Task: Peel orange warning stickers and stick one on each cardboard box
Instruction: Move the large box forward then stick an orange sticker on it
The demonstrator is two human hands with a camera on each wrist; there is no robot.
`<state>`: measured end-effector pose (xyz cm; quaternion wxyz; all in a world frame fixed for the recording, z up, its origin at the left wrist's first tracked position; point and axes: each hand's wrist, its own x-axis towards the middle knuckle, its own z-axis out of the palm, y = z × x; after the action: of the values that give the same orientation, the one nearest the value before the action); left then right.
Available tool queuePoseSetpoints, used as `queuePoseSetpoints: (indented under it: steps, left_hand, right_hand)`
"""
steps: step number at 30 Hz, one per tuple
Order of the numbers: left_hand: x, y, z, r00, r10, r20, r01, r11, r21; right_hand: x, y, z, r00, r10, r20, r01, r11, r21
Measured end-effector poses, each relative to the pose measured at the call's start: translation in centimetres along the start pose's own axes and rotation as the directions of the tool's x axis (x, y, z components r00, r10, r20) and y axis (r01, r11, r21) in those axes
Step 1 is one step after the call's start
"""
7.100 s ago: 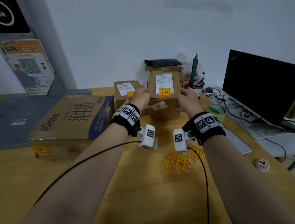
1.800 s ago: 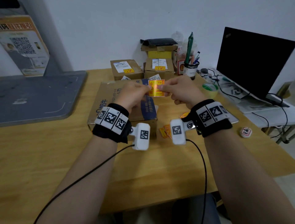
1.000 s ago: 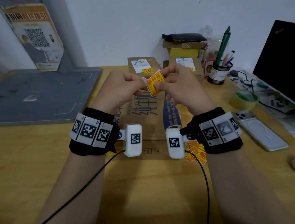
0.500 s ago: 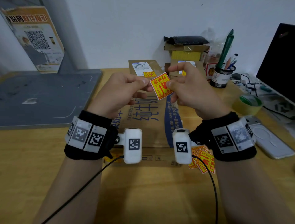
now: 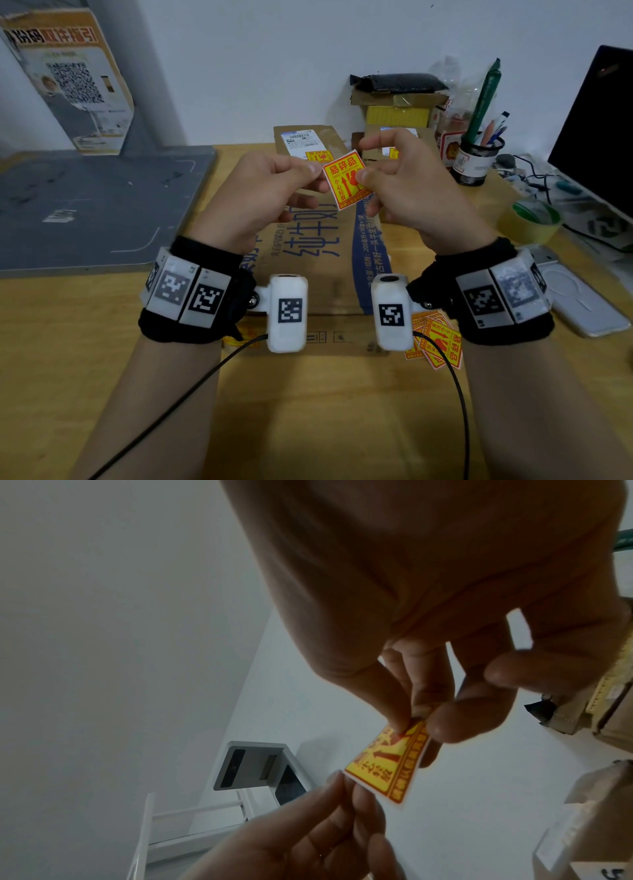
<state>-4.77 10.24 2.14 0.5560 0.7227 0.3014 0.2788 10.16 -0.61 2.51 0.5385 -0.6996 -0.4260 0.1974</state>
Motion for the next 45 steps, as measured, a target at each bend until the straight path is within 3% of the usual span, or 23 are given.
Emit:
queuePoseSetpoints:
  steps: [19,24,32,45]
  left_hand:
    - [-0.1,0.2,0.8,0.999,-0.016,0.035,0.018,0.997,-0.079]
    - [-0.1,0.3,0.8,0.999,-0.024,0.024,0.026,0.995,-0.100]
    - [0.0,0.1,1.0,1.000,0.014,0.017,-0.014,0.999,-0.031]
    - [0.0,0.0,1.2,1.000,0.026,0.005,-0.026,1.000,0.001]
  right_hand:
    - [-0.1,-0.1,0.2,1.000,0.005,0.016,-0.005,1.000,0.007]
    - [0.0,0.2,0.5,0.999,-0.014,-0.040,0.014,1.000,-0.010]
    - [-0.9,-0.5,0.6,0.994,-0.108,0.025,0.110,0.986,-0.127]
    - [-1.0,-0.8,0.6,0.997,-0.077,-0.026,0.074,0.990,-0.120]
